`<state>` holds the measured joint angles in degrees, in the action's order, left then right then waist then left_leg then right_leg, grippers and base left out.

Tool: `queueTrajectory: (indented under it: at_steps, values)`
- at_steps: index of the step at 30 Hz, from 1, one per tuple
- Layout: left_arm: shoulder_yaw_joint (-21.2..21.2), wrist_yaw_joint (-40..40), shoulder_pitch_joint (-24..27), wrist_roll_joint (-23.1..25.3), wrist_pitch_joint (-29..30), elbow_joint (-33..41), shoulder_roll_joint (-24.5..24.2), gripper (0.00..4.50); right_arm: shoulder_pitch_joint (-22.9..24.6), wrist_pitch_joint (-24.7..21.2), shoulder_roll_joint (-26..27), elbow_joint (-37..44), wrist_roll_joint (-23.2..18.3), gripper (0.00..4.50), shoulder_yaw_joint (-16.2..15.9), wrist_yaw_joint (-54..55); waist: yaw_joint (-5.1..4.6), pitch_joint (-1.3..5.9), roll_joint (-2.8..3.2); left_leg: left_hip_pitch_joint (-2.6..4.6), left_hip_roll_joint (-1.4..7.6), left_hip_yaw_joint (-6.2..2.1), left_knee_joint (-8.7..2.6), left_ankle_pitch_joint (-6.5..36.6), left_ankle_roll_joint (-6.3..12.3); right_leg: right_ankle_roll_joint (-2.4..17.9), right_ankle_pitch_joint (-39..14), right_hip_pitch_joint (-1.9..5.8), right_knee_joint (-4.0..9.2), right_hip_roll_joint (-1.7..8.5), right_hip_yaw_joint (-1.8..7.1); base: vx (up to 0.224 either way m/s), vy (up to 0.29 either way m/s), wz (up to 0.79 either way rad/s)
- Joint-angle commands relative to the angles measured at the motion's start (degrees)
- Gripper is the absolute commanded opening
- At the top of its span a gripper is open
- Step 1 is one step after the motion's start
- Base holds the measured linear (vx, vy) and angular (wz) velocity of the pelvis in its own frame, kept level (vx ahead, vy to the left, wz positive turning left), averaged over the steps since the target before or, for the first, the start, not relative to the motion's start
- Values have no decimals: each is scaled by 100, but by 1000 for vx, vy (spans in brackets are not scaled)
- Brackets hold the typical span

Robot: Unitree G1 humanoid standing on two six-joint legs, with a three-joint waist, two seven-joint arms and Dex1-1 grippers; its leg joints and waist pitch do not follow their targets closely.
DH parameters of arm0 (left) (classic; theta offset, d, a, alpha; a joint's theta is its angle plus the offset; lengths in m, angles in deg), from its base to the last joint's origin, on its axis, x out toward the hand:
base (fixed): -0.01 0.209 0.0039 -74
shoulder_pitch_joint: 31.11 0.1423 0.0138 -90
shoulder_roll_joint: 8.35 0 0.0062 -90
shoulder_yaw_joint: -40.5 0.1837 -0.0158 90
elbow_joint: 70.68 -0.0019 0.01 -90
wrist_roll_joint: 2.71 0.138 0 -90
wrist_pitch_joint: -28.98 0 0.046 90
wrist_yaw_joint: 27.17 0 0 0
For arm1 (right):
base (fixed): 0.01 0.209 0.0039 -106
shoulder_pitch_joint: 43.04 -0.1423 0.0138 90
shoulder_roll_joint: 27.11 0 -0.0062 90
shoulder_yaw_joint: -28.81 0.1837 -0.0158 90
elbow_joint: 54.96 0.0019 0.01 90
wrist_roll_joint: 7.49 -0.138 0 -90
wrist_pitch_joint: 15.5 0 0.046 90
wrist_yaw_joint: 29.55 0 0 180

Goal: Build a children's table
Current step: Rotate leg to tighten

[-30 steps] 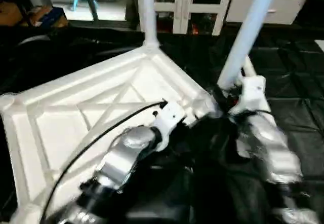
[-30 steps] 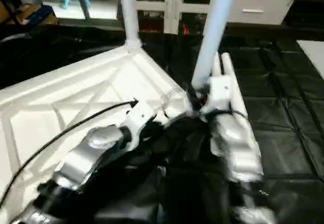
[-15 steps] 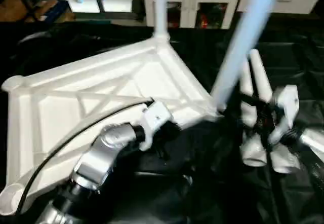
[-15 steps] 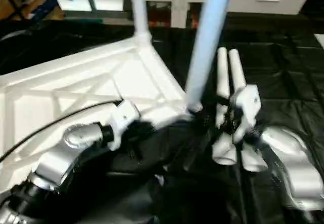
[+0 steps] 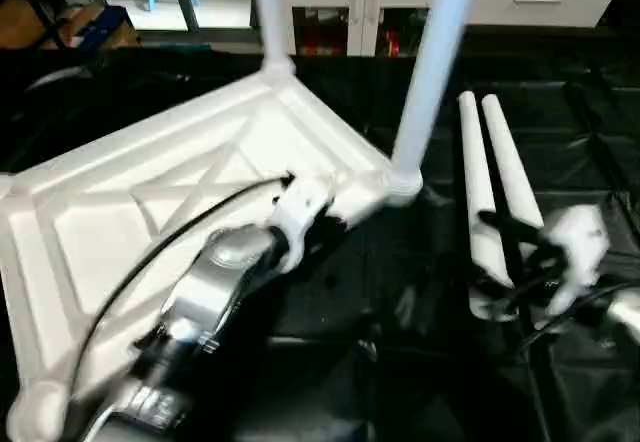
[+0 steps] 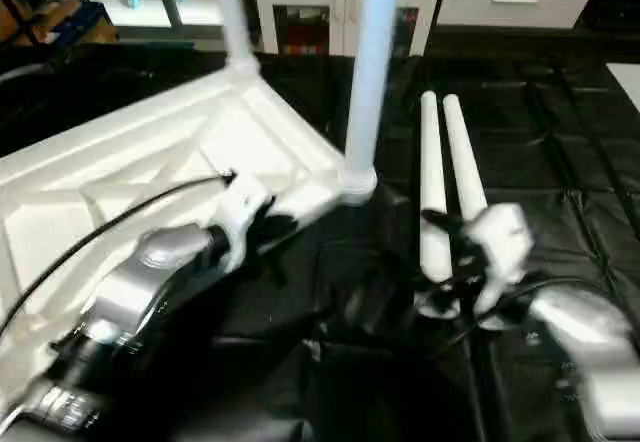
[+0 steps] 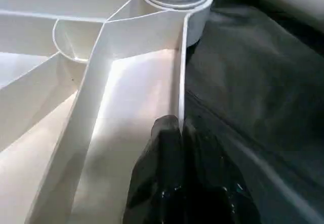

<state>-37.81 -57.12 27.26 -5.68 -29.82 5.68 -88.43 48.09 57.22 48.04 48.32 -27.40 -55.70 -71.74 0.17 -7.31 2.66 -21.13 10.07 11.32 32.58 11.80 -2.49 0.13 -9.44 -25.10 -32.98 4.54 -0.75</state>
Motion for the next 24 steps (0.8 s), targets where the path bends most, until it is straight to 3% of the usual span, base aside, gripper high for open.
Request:
queueTrajectory:
  at_steps: [1,3,6,8,10,11,12,15,18,24]
  values:
    - [-421,546,-243,-289,-159,-498,298,0,-61,-28,123,6,269,426,-239,248,24,264,-161,-19,152,-86,-305,693,723,1175,-1384,290,449,199,113,0,0,0]
    - [-614,775,-552,-405,-357,-837,541,0,-89,-42,217,35,350,426,-331,392,53,327,-171,-40,152,-114,-266,349,820,1301,-691,359,348,221,127,0,0,0]
    - [-798,1008,-827,-489,-496,-1103,750,0,-132,-70,308,67,409,426,-386,558,82,399,-164,-62,134,-114,-172,-404,1331,1606,798,397,184,216,118,0,0,0]
    - [-950,1055,-983,-605,-584,-1200,896,0,-180,-48,390,45,516,426,-435,728,88,412,-139,-75,137,-116,-120,-757,1608,1728,1269,373,133,211,97,0,0,0]
    - [-1086,977,-1056,-742,-590,-1221,986,0,-199,-48,443,41,581,426,-466,798,95,384,-143,-97,155,-120,-119,-692,1721,1783,1032,373,148,238,79,0,0,0]
    - [-1212,854,-1103,-917,-561,-1187,1058,44,-212,-50,481,39,628,434,-498,843,112,379,-130,-77,173,-118,-116,-614,1760,1815,693,356,159,250,73,0,0,0]
    - [-1279,845,-1141,-983,-567,-1174,1097,55,-224,-46,506,31,664,434,-523,882,108,381,-147,-79,177,-119,-114,-599,1777,1812,592,355,164,246,70,0,0,0]
    - [-1376,912,-1232,-1069,-677,-1166,1162,77,-263,-45,577,-5,718,434,-586,996,155,362,-91,-33,230,-124,-110,-471,1776,1877,201,298,186,247,64,0,0,0]
    - [-1482,897,-1305,-1152,-658,-1132,1206,103,-307,-65,652,-18,765,434,-665,1078,192,322,-134,-23,237,-107,-123,-323,1695,1811,-53,282,210,262,72,0,0,0]
    - [-1389,754,-1310,-1073,-816,-849,1061,155,-434,-63,786,-84,877,434,-846,1103,205,369,-156,-31,234,-119,-105,-428,1658,1728,-12,299,172,281,70,0,0,0]
